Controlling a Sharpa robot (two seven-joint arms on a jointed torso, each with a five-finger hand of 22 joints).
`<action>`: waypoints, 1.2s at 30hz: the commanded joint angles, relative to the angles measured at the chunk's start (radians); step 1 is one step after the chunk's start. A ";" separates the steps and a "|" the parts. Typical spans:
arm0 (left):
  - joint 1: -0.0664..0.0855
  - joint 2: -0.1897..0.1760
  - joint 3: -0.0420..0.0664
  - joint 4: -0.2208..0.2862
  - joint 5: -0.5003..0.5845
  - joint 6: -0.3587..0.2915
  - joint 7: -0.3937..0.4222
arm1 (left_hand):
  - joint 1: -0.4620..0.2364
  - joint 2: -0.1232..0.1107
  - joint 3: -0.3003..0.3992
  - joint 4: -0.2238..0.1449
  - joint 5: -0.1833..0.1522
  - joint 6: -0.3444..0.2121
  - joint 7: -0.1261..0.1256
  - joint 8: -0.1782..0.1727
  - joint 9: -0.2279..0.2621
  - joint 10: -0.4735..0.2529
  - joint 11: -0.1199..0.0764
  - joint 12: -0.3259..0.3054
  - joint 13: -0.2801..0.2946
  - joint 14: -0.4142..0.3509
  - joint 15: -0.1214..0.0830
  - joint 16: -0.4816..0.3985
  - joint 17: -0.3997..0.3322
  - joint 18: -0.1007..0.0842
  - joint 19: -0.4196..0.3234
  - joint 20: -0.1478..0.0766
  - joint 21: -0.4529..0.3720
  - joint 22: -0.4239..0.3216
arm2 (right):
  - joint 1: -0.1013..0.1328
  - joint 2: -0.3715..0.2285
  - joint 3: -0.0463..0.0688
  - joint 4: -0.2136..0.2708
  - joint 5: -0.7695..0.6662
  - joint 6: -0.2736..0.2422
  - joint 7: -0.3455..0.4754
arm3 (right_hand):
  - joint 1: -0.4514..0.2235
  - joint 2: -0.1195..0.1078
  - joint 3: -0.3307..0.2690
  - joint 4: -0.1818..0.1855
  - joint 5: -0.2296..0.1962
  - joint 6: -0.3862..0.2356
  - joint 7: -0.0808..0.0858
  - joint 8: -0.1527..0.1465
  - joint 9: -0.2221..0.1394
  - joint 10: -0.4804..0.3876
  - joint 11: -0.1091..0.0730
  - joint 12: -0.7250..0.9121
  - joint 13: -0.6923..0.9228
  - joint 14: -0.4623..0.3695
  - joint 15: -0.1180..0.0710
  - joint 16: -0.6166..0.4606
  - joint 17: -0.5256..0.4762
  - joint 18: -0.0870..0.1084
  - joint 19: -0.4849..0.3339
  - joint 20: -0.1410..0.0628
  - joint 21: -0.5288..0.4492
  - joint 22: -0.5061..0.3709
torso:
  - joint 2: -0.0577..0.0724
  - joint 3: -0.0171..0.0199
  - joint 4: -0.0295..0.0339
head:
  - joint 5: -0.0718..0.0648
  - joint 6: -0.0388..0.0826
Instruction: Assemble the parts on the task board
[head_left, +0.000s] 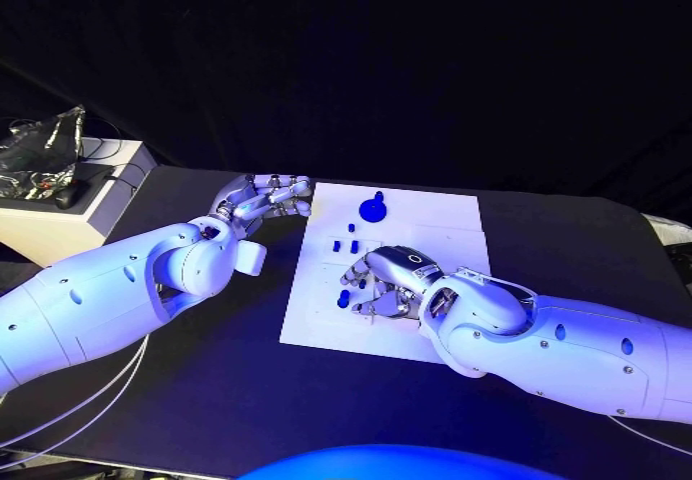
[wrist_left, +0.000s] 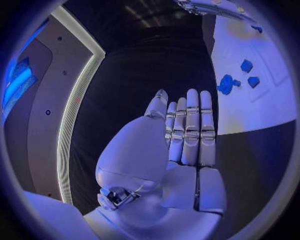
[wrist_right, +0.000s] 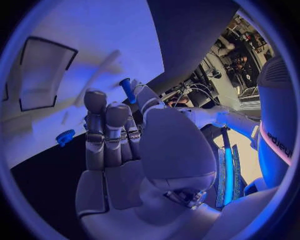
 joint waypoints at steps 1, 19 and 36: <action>0.000 0.002 0.001 0.001 -0.001 0.018 0.004 | 0.001 0.001 -0.001 0.004 -0.003 0.004 0.004 -0.002 -0.001 -0.008 0.000 -0.001 -0.001 -0.008 0.000 -0.003 -0.001 -0.007 -0.006 -0.001 0.006 -0.001 | 0.000 -0.022 0.005 0.020 0.066 -0.125 0.065 | 0.007 -0.004 -0.004 0.012 0.004 -0.026 -0.004 -0.003 -0.002 -0.005 -0.001 0.012 -0.001 0.002 0.005 -0.005 -0.004 0.044 0.049 0.006 0.000 -0.004 | 0.000 0.0005 -0.0002 | -0.005 0.002; -0.001 0.008 0.001 -0.004 -0.001 0.018 0.006 | 0.001 0.001 -0.001 0.004 -0.003 0.004 0.004 -0.002 -0.001 -0.008 0.000 -0.001 -0.001 -0.008 0.000 -0.003 -0.001 -0.007 -0.006 -0.001 0.006 -0.001 | 0.062 -0.191 0.019 0.101 0.387 -0.084 0.115 | 0.009 0.075 0.070 -0.032 0.021 0.093 0.049 0.007 0.001 0.281 -0.068 0.009 0.001 0.010 -0.037 0.006 -0.002 0.012 0.056 -0.021 0.152 0.031 | -0.001 0.0001 -0.0011 | -0.020 0.013; -0.028 0.005 0.001 0.004 -0.001 0.031 0.014 | 0.000 0.001 -0.002 0.003 -0.003 0.006 0.001 -0.001 -0.001 -0.005 -0.001 -0.001 -0.001 -0.007 0.000 -0.003 -0.001 -0.007 -0.006 -0.001 0.007 -0.002 | 0.117 -0.387 0.019 0.115 0.559 0.254 -0.232 | -0.249 0.157 -0.251 0.144 0.108 0.167 -0.057 0.115 0.417 0.304 -0.156 0.836 1.086 0.023 -0.095 0.204 0.258 -0.070 0.067 -0.094 0.520 0.144 | -0.007 0.0037 -0.0051 | -0.069 0.014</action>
